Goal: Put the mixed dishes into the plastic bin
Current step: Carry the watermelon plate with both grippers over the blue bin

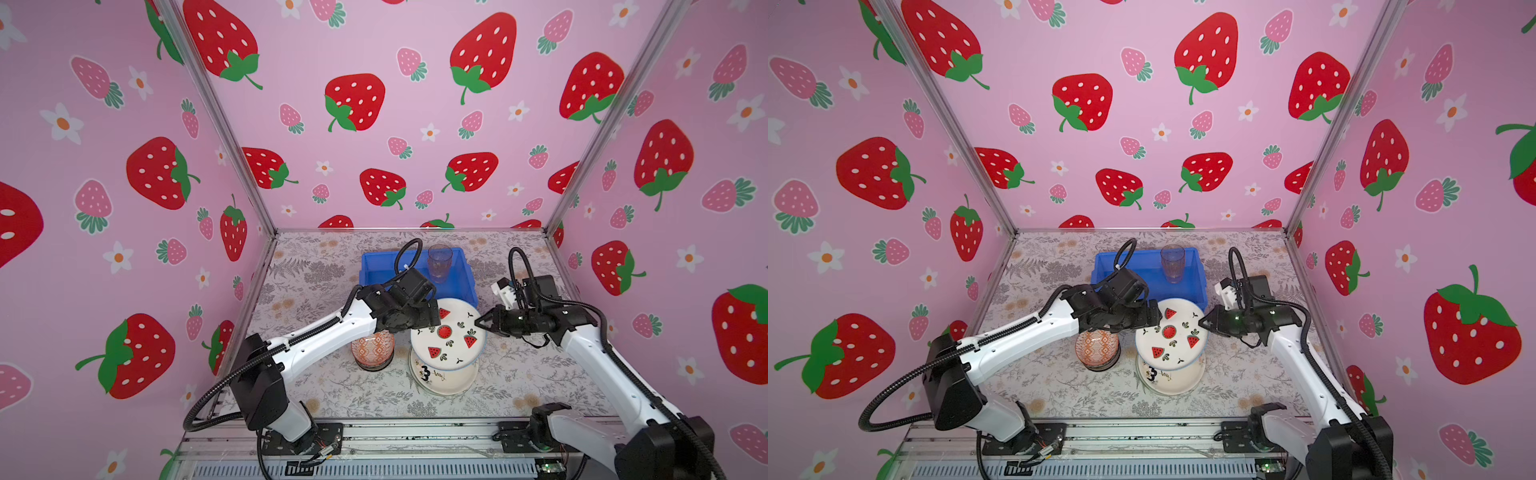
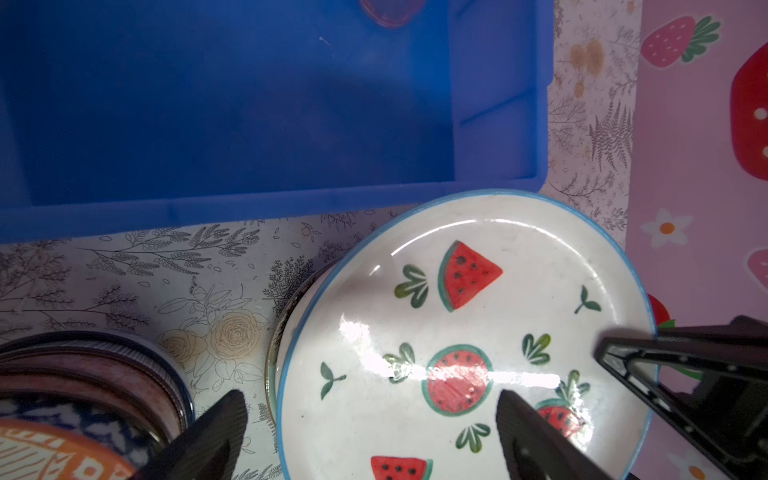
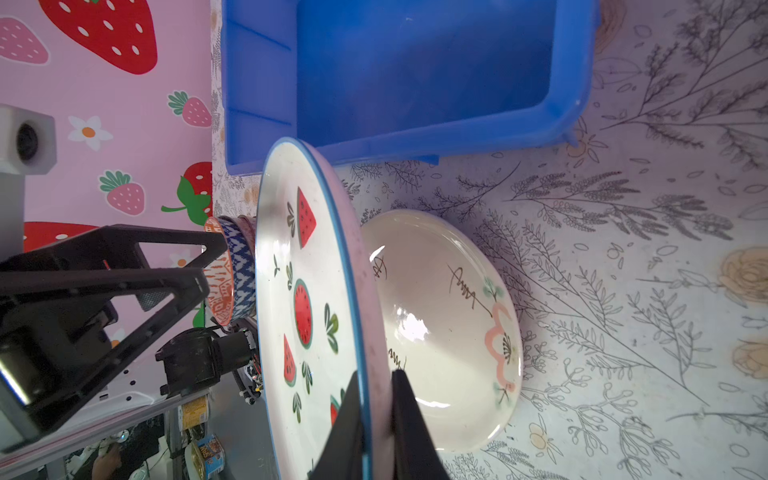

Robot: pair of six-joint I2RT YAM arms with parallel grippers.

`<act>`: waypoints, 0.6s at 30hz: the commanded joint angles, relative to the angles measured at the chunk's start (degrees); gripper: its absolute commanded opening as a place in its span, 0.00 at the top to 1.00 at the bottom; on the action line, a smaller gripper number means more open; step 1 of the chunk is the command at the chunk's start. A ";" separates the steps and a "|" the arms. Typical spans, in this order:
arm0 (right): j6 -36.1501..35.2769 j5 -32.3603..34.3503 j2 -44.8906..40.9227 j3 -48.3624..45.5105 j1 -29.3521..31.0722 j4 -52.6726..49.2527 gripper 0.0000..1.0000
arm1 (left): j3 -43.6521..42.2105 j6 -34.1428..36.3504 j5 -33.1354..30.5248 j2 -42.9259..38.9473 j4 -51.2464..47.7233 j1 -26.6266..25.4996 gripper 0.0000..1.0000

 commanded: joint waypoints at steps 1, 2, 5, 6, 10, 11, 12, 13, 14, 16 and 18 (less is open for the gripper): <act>0.64 -4.92 1.57 5.27 -0.28 3.53 1.00 | 3.70 3.47 0.13 -2.77 -2.29 2.56 0.04; 0.96 -5.01 2.29 6.17 -0.33 4.12 1.00 | 4.43 4.03 -0.14 -3.06 -3.33 3.26 0.03; 2.21 -4.90 4.36 8.29 -0.27 6.37 1.00 | 5.88 5.50 -0.96 -3.92 -5.30 5.49 0.03; 2.61 -4.96 4.97 8.92 -0.32 7.09 1.00 | 6.13 5.87 -0.98 -4.20 -5.60 6.21 0.03; 4.86 -5.17 7.93 11.18 -0.24 11.19 1.00 | 6.94 7.61 0.00 -5.26 -5.99 10.26 0.03; 5.40 -5.14 8.58 12.01 -0.25 12.17 1.00 | 7.64 8.44 0.09 -5.12 -6.50 11.45 0.03; 5.78 -4.95 9.30 12.68 -0.11 12.77 1.00 | 8.52 9.31 0.30 -4.97 -7.11 12.32 0.03; 6.12 -4.89 10.13 13.40 -0.10 13.39 1.00 | 9.64 10.28 0.72 -4.70 -7.84 13.71 0.03; 6.64 -4.76 10.77 13.96 0.07 14.23 1.00 | 10.77 11.20 1.18 -4.43 -8.73 14.97 0.03; 7.78 -4.50 12.05 14.83 0.41 15.91 1.00 | 12.48 12.76 1.54 -3.98 -9.93 16.97 0.03; 8.89 -4.07 13.34 15.56 0.92 17.50 1.00 | 14.10 14.28 2.53 -3.53 -10.57 18.90 0.03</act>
